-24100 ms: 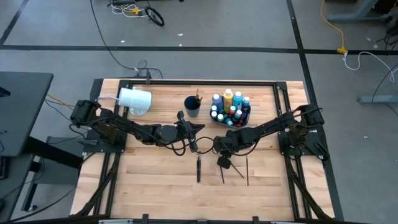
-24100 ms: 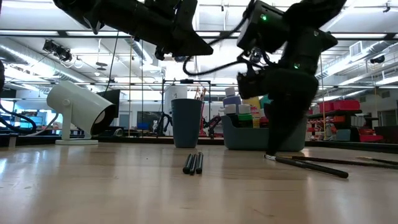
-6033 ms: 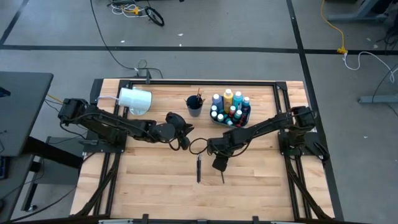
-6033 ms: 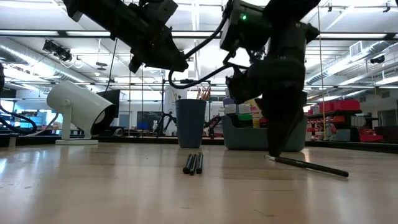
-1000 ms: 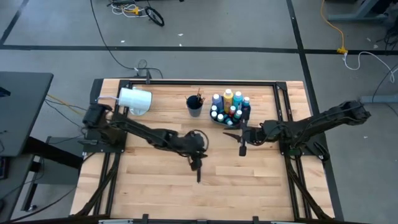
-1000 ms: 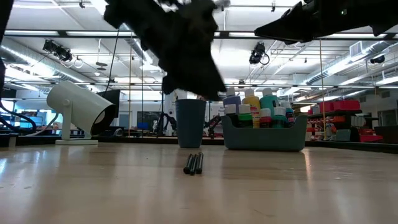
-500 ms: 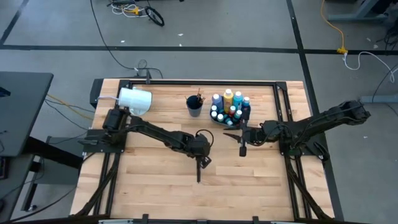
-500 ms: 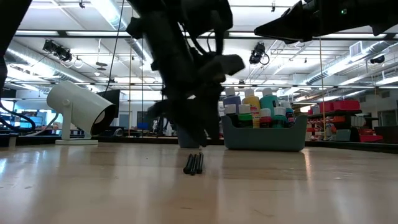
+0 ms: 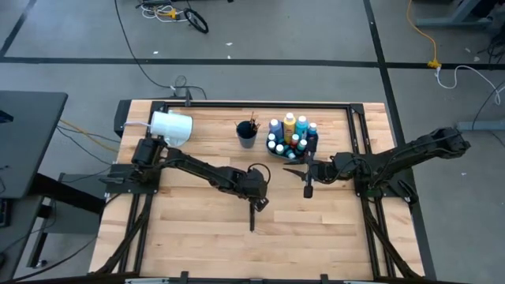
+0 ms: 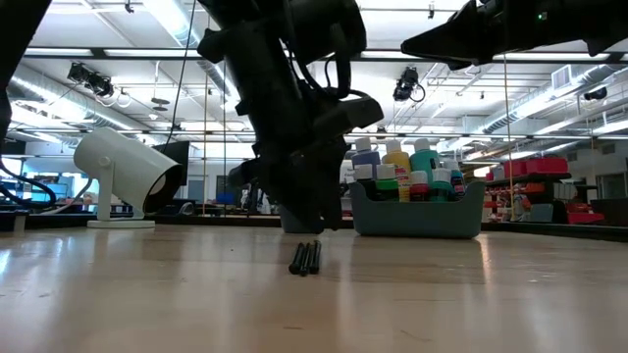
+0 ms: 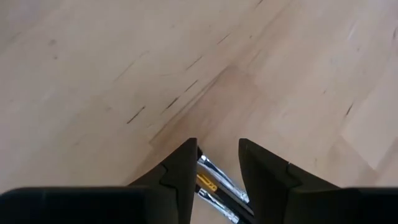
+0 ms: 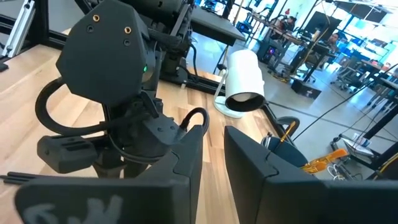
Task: Pick & Place Paint Supplies
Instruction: Put the silver paint brush into the blue cup
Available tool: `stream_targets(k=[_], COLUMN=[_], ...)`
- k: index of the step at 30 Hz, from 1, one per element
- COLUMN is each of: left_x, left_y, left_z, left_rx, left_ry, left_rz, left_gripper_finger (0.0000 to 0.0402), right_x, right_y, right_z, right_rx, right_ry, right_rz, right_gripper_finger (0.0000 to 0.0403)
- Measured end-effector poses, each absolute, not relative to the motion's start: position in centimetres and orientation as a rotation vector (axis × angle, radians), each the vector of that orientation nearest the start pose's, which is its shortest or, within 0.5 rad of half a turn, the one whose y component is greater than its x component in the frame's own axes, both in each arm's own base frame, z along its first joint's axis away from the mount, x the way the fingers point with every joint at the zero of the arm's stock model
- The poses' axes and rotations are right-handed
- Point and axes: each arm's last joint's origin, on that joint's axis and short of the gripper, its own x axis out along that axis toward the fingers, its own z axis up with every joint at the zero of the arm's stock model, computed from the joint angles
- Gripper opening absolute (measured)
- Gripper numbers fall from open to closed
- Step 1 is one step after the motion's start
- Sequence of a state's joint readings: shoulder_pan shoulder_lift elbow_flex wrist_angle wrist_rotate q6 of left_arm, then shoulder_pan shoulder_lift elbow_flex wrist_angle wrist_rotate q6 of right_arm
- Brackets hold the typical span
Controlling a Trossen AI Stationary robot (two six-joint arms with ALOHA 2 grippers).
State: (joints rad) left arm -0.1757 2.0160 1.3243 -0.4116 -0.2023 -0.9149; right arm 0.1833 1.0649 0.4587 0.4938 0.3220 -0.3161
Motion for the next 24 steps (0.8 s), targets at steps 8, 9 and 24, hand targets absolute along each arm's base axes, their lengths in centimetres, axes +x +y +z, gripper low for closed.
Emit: stream_targets(k=[8, 9, 24], left_x=[39.9, 39.9, 38.8], left_y=[-6.5, -6.5, -6.4], left_z=[14.6, 14.6, 13.1], left_rx=[-0.609, -0.609, -0.609], left_ry=[0.971, 0.97, 0.961], left_rz=[0.52, 0.521, 0.576], left_gripper_finger=[0.0126, 0.0126, 0.0126], right_x=[22.0, 22.0, 22.0], right_y=[3.2, 3.2, 3.2], right_z=[23.3, 23.3, 23.3], right_rx=[-0.343, -0.343, -0.349], right_ry=[0.13, 0.13, 0.13], right_rz=[-0.12, -0.12, -0.118], right_gripper_finger=[0.0071, 0.0071, 0.0071])
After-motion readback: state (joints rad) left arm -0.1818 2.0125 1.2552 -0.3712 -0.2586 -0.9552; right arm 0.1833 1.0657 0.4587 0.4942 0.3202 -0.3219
